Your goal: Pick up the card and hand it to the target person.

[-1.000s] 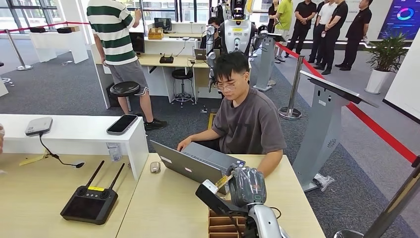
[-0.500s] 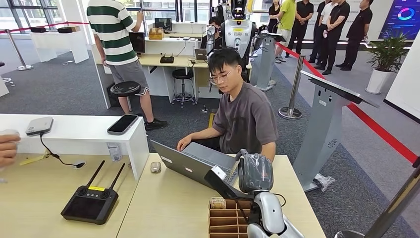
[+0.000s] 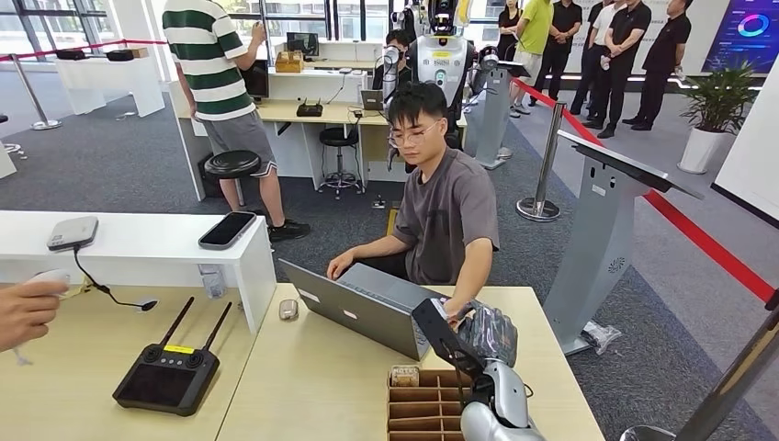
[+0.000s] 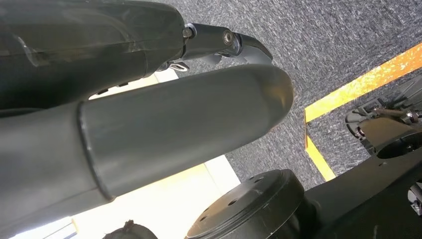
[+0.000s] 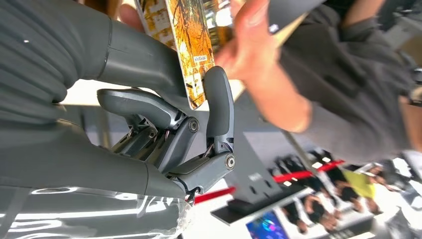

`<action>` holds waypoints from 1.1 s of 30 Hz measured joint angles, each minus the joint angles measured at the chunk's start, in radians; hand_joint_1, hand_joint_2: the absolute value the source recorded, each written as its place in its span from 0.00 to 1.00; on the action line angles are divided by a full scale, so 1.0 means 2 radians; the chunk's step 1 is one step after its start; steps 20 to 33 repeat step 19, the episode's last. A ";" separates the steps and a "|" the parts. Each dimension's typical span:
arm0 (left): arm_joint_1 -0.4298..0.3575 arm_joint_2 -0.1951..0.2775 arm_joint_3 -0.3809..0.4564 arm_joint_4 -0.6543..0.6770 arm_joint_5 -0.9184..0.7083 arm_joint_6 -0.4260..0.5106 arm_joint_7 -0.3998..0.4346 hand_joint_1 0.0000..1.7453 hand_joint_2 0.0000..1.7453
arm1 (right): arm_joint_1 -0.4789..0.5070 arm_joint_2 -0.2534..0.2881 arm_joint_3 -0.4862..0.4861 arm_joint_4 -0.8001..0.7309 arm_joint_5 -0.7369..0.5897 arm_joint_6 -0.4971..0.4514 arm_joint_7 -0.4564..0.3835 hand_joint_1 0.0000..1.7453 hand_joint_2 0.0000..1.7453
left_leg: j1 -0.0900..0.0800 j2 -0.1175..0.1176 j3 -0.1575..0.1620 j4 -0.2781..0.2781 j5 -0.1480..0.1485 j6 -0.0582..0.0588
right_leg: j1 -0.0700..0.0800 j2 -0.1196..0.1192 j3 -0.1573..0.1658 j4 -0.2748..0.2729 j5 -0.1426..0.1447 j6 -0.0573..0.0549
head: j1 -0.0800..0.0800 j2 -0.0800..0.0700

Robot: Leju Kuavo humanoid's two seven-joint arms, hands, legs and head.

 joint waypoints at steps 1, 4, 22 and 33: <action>0.000 0.000 0.000 0.000 0.000 0.000 0.000 0.00 0.00 | 0.000 0.002 -0.004 0.009 -0.003 -0.005 -0.001 0.97 1.00 | 0.000 0.000 0.000 0.000 0.000 0.000 | 0.000 0.000 0.000 0.000 0.000 0.000 | 0.000 0.000; 0.001 -0.001 0.000 0.000 0.001 0.002 -0.001 0.00 0.00 | 0.003 0.005 -0.015 0.028 -0.011 -0.020 -0.005 0.96 1.00 | 0.000 0.000 0.000 0.000 0.000 0.000 | 0.000 0.000 0.000 0.000 0.000 0.000 | 0.000 0.000; 0.003 -0.002 0.000 0.000 0.001 0.002 -0.004 0.00 0.00 | 0.008 0.007 -0.041 0.071 -0.016 -0.038 -0.021 0.00 1.00 | 0.000 0.000 0.000 0.000 0.000 0.000 | 0.000 0.000 0.000 0.000 0.000 0.000 | 0.000 0.000; 0.003 -0.002 0.000 0.000 0.001 0.002 -0.004 0.00 0.00 | 0.008 0.007 -0.041 0.071 -0.016 -0.038 -0.021 0.00 1.00 | 0.000 0.000 0.000 0.000 0.000 0.000 | 0.000 0.000 0.000 0.000 0.000 0.000 | 0.000 0.000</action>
